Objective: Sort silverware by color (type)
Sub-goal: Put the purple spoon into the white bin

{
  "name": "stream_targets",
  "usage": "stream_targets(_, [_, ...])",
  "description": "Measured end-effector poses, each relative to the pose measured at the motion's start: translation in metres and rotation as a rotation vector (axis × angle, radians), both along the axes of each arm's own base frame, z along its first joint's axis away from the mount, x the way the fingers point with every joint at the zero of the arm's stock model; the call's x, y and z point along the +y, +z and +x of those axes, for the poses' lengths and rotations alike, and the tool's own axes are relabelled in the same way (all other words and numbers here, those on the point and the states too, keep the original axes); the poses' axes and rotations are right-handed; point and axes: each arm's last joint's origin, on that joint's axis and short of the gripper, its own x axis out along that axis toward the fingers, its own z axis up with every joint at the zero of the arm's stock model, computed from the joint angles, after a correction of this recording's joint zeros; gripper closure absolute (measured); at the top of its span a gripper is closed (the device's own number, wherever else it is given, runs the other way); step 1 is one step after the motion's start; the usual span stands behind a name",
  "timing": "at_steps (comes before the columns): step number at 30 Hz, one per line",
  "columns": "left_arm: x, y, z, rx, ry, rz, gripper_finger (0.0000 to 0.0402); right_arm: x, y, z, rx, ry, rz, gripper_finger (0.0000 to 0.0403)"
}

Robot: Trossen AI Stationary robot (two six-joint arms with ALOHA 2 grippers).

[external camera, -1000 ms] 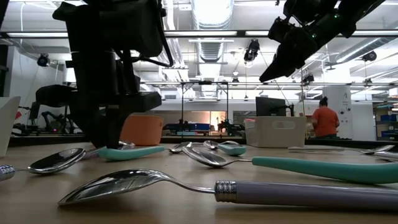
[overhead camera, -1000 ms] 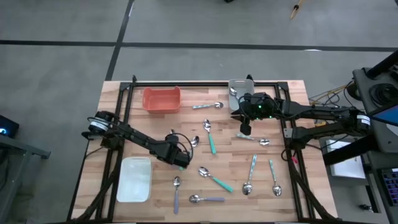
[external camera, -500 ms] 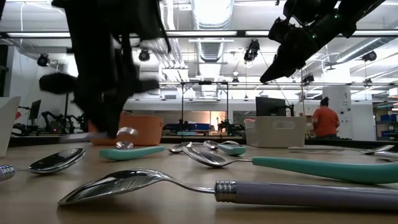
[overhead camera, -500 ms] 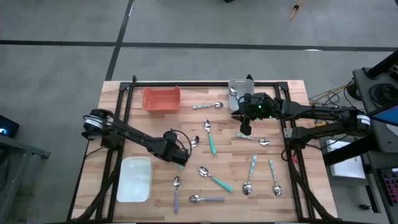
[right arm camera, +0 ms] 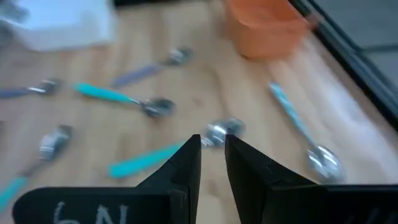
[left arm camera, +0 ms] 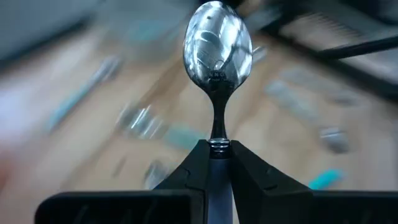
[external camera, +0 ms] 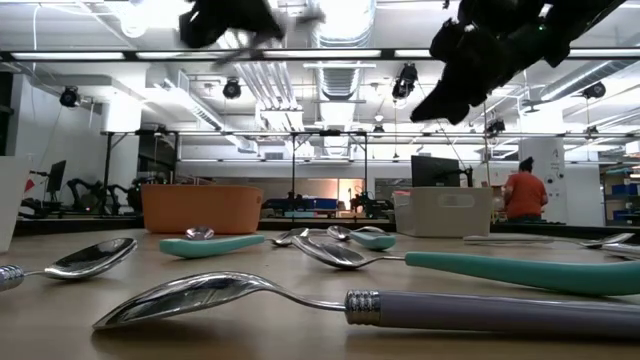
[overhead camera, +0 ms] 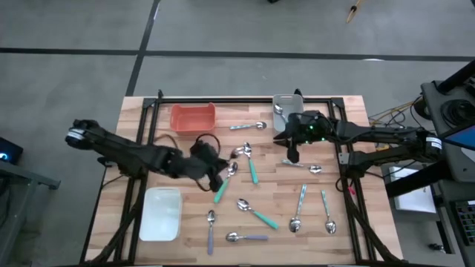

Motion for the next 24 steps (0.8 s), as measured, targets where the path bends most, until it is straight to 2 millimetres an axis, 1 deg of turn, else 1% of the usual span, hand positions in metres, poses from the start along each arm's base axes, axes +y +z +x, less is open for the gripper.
stream_targets(2, [-0.003, 0.015, 0.002, -0.097, -0.161, 0.098, 0.038, 0.002, -0.001, 0.002, -0.08, 0.081, 0.02, 0.0339])
stream_targets(4, [-0.006, 0.026, 0.002, -0.166, -0.303, 0.179, 0.038, 0.005, 0.0, 0.003, -0.165, 0.154, 0.034, 0.0339])
stream_targets(7, [-0.006, 0.033, 0.004, -0.225, -0.428, 0.256, 0.038, 0.007, 0.003, 0.004, -0.299, 0.237, 0.037, 0.0339])
stream_targets(10, [-0.006, 0.033, 0.006, -0.246, -0.499, 0.294, 0.038, 0.009, 0.013, 0.006, -0.424, 0.345, 0.038, 0.0345])
stream_targets(12, [-0.006, 0.03, 0.008, -0.244, -0.536, 0.311, 0.038, 0.01, 0.02, 0.009, -0.476, 0.415, 0.037, 0.0355])
stream_targets(15, [-0.005, 0.021, 0.011, -0.218, -0.555, 0.321, 0.038, 0.009, 0.029, 0.019, -0.502, 0.445, 0.02, 0.0374])
stream_targets(18, [-0.003, 0.014, 0.011, -0.22, -0.56, 0.323, 0.038, 0.005, 0.033, 0.031, -0.514, 0.465, -0.063, 0.0389])
stream_targets(21, [-0.003, 0.003, 0.005, -0.196, -0.61, 0.322, 0.038, 0.0, 0.032, 0.046, -0.512, 0.487, -0.147, 0.0393])
stream_targets(24, [0.0, -0.003, -0.004, -0.196, -0.647, 0.304, 0.038, -0.003, 0.032, 0.062, -0.503, 0.494, -0.148, 0.0394])
